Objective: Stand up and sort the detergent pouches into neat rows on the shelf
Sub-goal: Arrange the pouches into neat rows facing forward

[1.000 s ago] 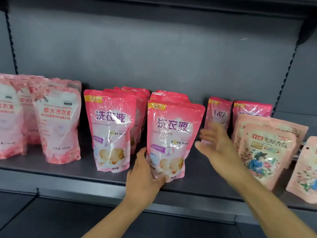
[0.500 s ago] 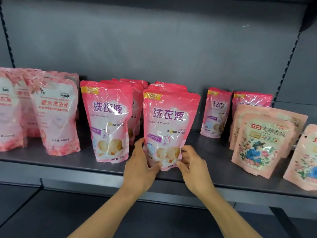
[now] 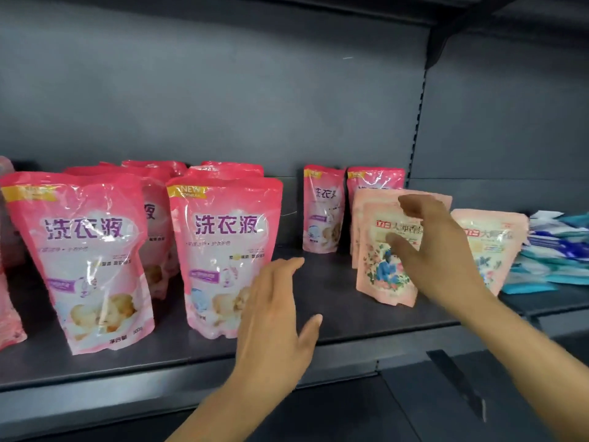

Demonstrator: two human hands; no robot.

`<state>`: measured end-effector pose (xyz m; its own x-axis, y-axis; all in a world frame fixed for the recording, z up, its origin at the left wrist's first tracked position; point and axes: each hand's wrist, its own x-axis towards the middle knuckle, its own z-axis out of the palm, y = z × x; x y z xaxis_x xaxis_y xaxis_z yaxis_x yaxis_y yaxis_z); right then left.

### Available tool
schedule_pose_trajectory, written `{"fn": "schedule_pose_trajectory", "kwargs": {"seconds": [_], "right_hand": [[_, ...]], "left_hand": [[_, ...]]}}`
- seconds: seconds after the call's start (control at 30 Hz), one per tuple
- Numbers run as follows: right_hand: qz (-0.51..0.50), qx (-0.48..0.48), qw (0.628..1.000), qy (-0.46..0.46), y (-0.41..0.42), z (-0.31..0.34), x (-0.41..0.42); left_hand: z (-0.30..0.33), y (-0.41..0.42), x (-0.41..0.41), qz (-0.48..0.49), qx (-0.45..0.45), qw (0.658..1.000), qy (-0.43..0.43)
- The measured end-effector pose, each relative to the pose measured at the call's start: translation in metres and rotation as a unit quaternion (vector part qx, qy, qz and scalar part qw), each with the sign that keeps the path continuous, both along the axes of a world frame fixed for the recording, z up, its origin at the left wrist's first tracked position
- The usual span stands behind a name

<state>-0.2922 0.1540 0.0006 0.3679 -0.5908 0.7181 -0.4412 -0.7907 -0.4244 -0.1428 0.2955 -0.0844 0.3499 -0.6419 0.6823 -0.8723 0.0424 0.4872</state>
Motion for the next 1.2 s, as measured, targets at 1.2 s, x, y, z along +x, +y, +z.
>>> {"fn": "schedule_pose_trajectory", "kwargs": {"seconds": [1.2], "right_hand": [[0.176,0.128,0.875,0.432,-0.238,0.103,-0.048]], "left_hand": [[0.024,-0.224,-0.045,0.077,0.118,0.984,0.112]]}}
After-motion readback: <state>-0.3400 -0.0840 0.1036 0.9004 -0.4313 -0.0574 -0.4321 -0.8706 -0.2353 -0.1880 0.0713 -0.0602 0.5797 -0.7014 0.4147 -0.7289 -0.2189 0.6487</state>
